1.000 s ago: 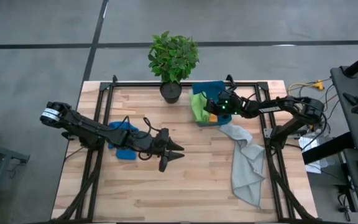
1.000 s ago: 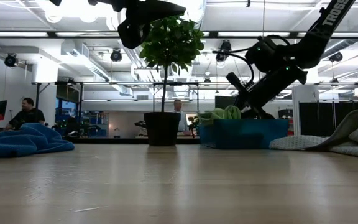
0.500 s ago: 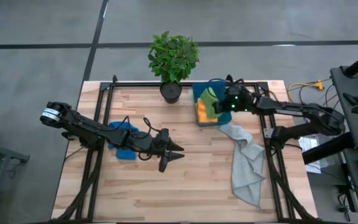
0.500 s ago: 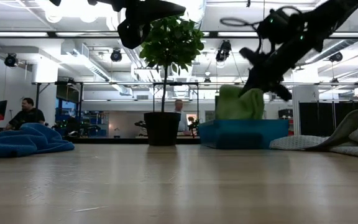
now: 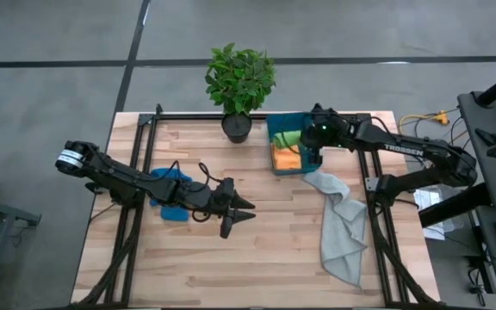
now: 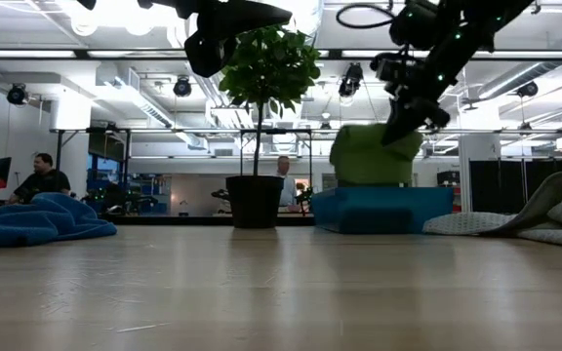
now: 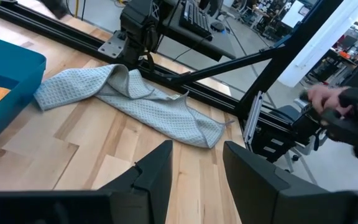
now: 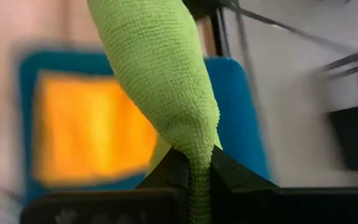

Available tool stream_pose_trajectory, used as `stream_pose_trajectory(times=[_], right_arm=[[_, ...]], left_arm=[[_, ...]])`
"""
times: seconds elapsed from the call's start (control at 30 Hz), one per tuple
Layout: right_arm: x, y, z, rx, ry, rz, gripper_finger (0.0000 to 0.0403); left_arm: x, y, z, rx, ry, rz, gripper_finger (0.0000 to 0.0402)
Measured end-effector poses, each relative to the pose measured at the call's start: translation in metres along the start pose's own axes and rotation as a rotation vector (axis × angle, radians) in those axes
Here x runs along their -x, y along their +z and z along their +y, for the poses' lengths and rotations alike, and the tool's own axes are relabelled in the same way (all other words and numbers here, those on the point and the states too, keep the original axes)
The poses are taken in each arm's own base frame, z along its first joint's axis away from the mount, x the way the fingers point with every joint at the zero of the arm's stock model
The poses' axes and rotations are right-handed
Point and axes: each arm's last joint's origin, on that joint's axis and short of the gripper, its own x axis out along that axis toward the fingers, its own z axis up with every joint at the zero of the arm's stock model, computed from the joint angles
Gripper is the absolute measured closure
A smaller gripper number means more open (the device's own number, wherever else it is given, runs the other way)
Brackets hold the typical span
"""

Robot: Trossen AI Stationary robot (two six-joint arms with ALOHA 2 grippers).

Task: Fold microfiber towels
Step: Put the green microfiber towel into the blue bin

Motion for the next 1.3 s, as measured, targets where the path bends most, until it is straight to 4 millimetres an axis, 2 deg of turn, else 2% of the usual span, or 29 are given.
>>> stream_pose_trajectory(times=[0.13, 0.2, 0.27, 0.43, 0.5, 0.63, 0.8, 1.03, 1.2, 1.3], right_arm=[[-0.008, 0.005, -0.001, 0.339, -0.034, 0.092, 0.0390], [-0.012, 0.009, -0.003, 0.418, -0.023, 0.101, 0.0390], [-0.017, 0.014, -0.006, 0.400, -0.027, 0.101, 0.0390], [-0.038, 0.015, -0.022, 0.196, -0.050, 0.135, 0.0390], [-0.051, 0.013, -0.027, 0.146, -0.044, 0.167, 0.0390], [-0.087, 0.004, -0.028, 0.161, -0.018, 0.276, 0.0390], [-0.122, 0.000, -0.037, 0.115, -0.101, 0.347, 0.0390], [-0.132, 0.002, -0.056, 0.001, -0.181, 0.309, 0.0390], [-0.142, -0.013, -0.041, 0.136, -0.109, 0.368, 0.0390], [-0.144, -0.021, -0.032, 0.125, -0.080, 0.381, 0.0390]], left_arm=[[0.000, 0.000, 0.000, 0.001, 0.000, 0.000, 0.0272], [0.000, 0.000, 0.000, 0.001, 0.000, 0.000, 0.0272], [0.000, 0.000, 0.000, 0.001, 0.000, 0.000, 0.0272], [0.000, 0.001, 0.002, 0.000, 0.058, -0.033, 0.0272], [0.000, 0.001, 0.003, -0.006, 0.090, -0.049, 0.0272], [0.000, 0.001, 0.004, -0.029, 0.114, -0.061, 0.0272], [0.000, 0.001, 0.004, -0.025, 0.115, -0.062, 0.0272], [0.000, 0.002, 0.004, -0.024, 0.116, -0.063, 0.0272], [0.000, 0.002, 0.004, -0.024, 0.118, -0.063, 0.0272], [0.000, 0.002, 0.005, -0.023, 0.122, -0.066, 0.0272]])
